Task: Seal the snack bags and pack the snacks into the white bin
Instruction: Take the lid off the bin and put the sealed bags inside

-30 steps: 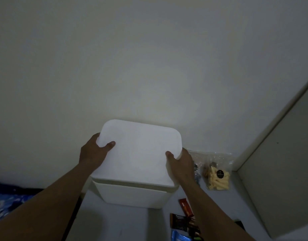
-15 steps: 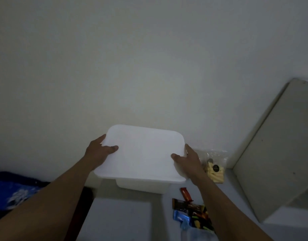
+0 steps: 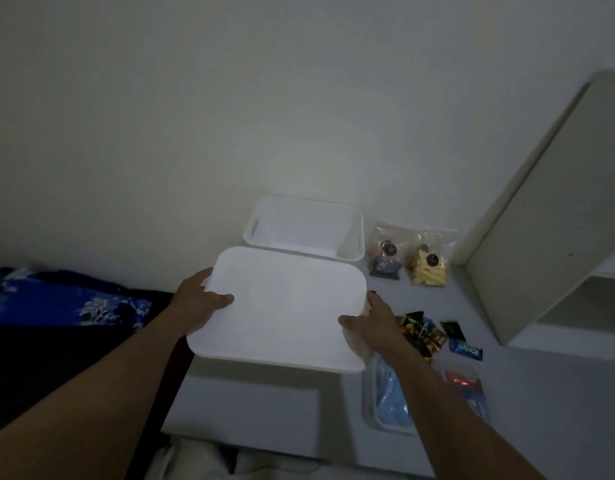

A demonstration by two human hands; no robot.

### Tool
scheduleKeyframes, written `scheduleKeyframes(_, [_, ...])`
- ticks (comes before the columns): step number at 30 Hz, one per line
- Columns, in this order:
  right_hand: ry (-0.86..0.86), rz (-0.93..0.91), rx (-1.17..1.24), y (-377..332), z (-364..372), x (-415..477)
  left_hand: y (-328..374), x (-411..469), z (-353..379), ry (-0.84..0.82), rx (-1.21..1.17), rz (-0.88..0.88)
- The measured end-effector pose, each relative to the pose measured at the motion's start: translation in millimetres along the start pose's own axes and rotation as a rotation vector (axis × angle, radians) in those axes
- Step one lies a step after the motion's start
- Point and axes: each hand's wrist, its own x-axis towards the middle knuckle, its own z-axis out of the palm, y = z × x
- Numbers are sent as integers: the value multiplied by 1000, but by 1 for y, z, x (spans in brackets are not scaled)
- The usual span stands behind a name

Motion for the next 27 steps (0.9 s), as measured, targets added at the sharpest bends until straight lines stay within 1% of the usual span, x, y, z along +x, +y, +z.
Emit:
scheduleKeyframes(4, [18, 71, -104, 34, 28, 0, -46, 10, 8, -12, 53, -85])
scheduleKeyframes(11, [-8, 244, -327, 95, 71, 15, -117, 35, 25, -39, 186, -194])
scheduleKeyframes(15, [48, 317, -399, 115, 88, 25, -141, 54, 36, -41, 313, -179])
scheduleKeyframes(20, [63, 326, -460, 127, 97, 31, -181, 90, 44, -30, 486, -166])
scheduleKeyframes(24, [30, 284, -547, 130, 104, 32, -153, 69, 55, -4, 681, -180])
scheduleKeyframes(27, [3, 232, -605, 131, 111, 30, -148, 58, 64, -40, 820, -103])
